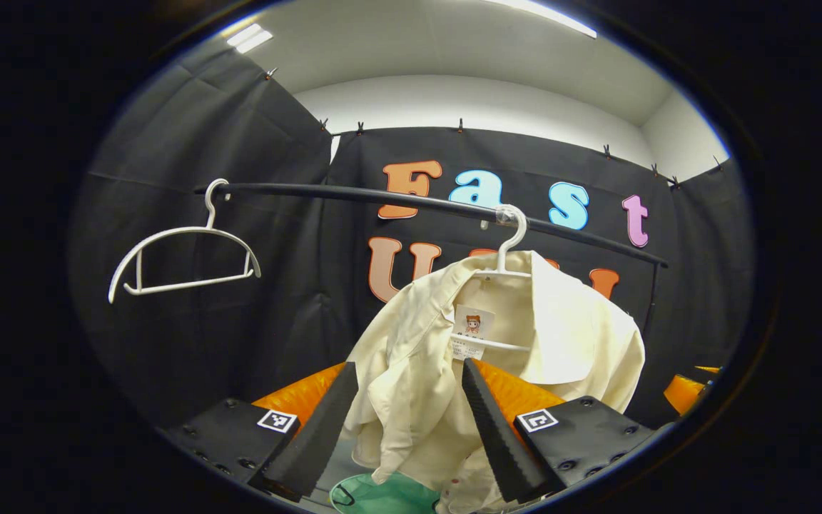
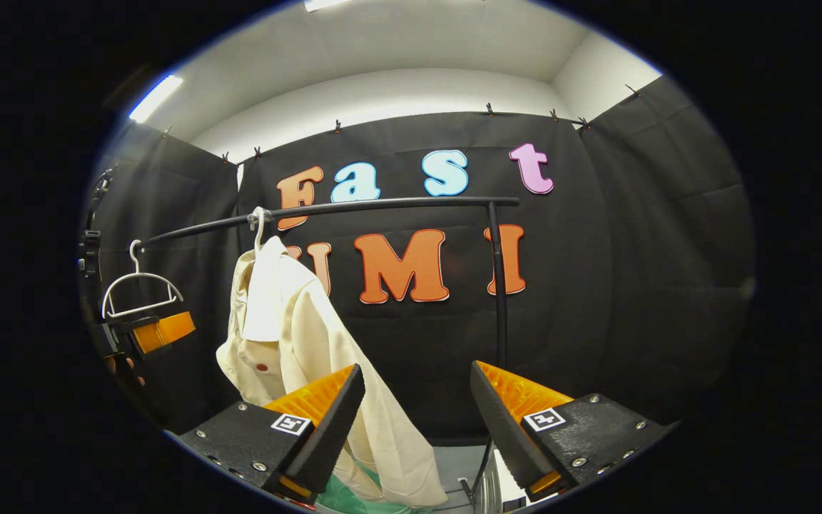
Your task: Grasp the clothes on the hanger with both hands and then place them into the laundry hamper below.
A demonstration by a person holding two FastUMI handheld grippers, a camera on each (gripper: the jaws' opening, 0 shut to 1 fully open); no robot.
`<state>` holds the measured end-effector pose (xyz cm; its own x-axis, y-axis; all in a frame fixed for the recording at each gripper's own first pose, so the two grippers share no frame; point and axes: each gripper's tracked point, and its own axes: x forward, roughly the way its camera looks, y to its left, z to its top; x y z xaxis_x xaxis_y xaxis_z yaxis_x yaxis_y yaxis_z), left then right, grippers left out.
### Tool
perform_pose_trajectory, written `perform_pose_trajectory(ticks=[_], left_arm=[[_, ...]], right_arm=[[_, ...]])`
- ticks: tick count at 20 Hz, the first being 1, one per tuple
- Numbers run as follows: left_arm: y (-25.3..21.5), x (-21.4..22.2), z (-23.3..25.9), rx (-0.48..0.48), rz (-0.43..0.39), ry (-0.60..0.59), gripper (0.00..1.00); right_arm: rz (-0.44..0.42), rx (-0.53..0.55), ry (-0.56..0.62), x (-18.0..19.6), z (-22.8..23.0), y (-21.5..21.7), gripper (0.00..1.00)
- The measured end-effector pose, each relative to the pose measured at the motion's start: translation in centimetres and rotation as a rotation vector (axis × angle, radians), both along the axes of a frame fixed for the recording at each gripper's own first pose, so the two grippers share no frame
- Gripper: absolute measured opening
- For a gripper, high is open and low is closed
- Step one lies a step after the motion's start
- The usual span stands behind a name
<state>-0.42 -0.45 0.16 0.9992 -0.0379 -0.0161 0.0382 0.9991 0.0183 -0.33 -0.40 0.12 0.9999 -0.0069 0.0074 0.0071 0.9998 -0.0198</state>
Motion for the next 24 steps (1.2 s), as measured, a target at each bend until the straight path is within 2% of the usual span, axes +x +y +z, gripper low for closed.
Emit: perform_pose_trajectory(ticks=[3, 4, 5, 6, 7, 8, 9, 10, 11, 13, 16, 17, 18, 21, 22, 23, 24], left_arm=[[0.4, -0.1, -0.1, 0.015, 0.02, 0.002, 0.92], [0.5, 0.0, -0.1, 0.02, 0.023, 0.002, 0.96], [0.4, 0.0, 0.0, 0.021, 0.023, 0.001, 0.92], [0.2, -0.1, 0.0, 0.022, 0.019, 0.002, 0.96], [0.1, -0.3, 0.0, 0.028, 0.016, 0.002, 0.93], [0.1, -0.2, 0.1, 0.036, 0.015, 0.002, 0.97], [0.3, -0.2, 0.1, 0.047, 0.015, 0.007, 0.93], [0.2, -0.1, 0.1, 0.052, 0.016, 0.008, 0.92], [0.3, -0.1, 0.2, 0.053, 0.016, 0.007, 0.97], [0.2, 0.1, 0.1, 0.052, 0.011, 0.003, 0.93], [0.6, 1.0, 0.3, 0.075, -0.007, 0.006, 1.0], [0.9, 1.1, 0.3, 0.08, -0.008, 0.008, 1.0], [1.3, 1.3, 0.7, 0.08, -0.009, 0.004, 0.92], [3.2, 2.0, 0.6, 0.085, -0.008, 0.01, 0.93], [3.8, 2.2, 0.3, 0.098, -0.009, 0.019, 1.0], [4.6, 2.3, 0.4, 0.11, -0.004, 0.019, 1.0], [5.2, 2.5, 0.5, 0.116, -0.002, 0.017, 0.93]], right_arm=[[0.0, -0.005, 0.001, -0.2, -0.1, -0.2, 0.93], [0.001, -0.003, 0.002, -0.2, -0.2, -0.3, 0.93], [0.0, -0.002, 0.003, -0.3, -0.2, -0.4, 0.93], [-0.003, 0.0, 0.002, -0.3, -0.2, -0.5, 0.93], [-0.006, 0.0, 0.001, -0.3, -0.1, -0.6, 0.93], [-0.008, 0.001, 0.002, -0.3, -0.2, -0.7, 0.93], [-0.009, 0.002, 0.004, -0.4, -0.3, -0.7, 0.93], [-0.01, 0.002, 0.004, -0.4, -0.3, -0.7, 0.93], [-0.01, 0.0, 0.001, -0.5, -0.3, -0.7, 0.93], [-0.016, -0.007, -0.011, -0.5, -0.1, -0.6, 0.93], [-0.035, -0.007, -0.019, -0.3, -0.2, 0.1, 0.93], [-0.042, -0.007, -0.015, -0.2, -0.3, 0.4, 0.93], [-0.049, -0.009, -0.013, -0.1, -0.5, 0.9, 0.93], [-0.072, -0.019, -0.01, 0.2, -0.9, 2.2, 0.93], [-0.079, -0.017, -0.014, 0.5, -1.0, 2.7, 0.93], [-0.085, -0.018, -0.015, 0.6, -1.0, 3.3, 0.93], [-0.089, -0.021, -0.016, 0.7, -1.2, 4.1, 0.93]])
